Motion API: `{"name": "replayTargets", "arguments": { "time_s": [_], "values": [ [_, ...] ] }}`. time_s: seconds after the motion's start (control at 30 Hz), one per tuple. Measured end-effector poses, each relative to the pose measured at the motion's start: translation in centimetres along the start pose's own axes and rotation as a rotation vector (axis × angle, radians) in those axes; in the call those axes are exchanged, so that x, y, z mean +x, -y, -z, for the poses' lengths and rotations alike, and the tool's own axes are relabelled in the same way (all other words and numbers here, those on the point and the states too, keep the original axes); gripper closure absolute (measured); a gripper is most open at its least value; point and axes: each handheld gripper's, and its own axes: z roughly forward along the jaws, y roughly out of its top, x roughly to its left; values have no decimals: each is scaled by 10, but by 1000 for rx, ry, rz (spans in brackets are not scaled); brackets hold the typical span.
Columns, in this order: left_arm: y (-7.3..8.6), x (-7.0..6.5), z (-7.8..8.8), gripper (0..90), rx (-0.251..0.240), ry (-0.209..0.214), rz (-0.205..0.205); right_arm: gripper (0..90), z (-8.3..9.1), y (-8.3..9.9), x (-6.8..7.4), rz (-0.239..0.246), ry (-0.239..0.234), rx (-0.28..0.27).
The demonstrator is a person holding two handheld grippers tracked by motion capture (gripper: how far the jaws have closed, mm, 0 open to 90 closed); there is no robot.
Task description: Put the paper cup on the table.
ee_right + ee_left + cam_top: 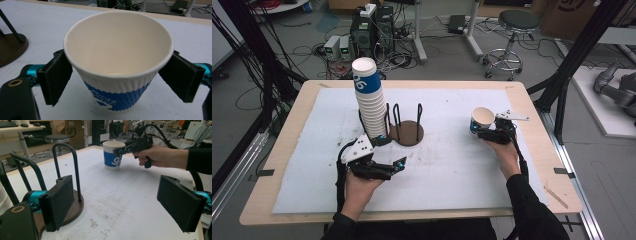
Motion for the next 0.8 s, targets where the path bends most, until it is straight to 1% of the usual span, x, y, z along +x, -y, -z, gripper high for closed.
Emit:
{"name": "replayTargets", "arguments": {
  "time_s": [0.17,0.27,0.3,0.4,0.43,0.5,0.57,0.63,0.7,0.77,0.8],
  "values": [
    [0,1,0,144,-1,-3,4,137,6,2,2,-3,19,28],
    [0,1,0,143,2,-2,0,137,13,3,2,-4,30,46],
    [0,1,0,144,1,0,-2,137,16,3,2,-11,29,47],
    [0,2,1,143,2,1,0,137,25,3,2,-9,26,59],
    [0,2,1,143,2,0,1,137,29,4,3,-16,15,68],
    [0,2,1,143,-2,-5,6,137,36,6,4,-21,6,68],
    [0,3,1,143,1,-6,2,137,44,7,7,-25,-8,70],
    [1,3,1,143,3,-9,10,138,53,8,11,-24,-30,52],
    [1,3,0,143,5,-12,14,138,61,8,16,-7,-46,35],
    [2,4,0,143,10,-14,10,139,70,7,21,9,-81,13],
    [2,4,0,143,11,-16,17,139,74,7,24,14,-97,1]
  ]
}}
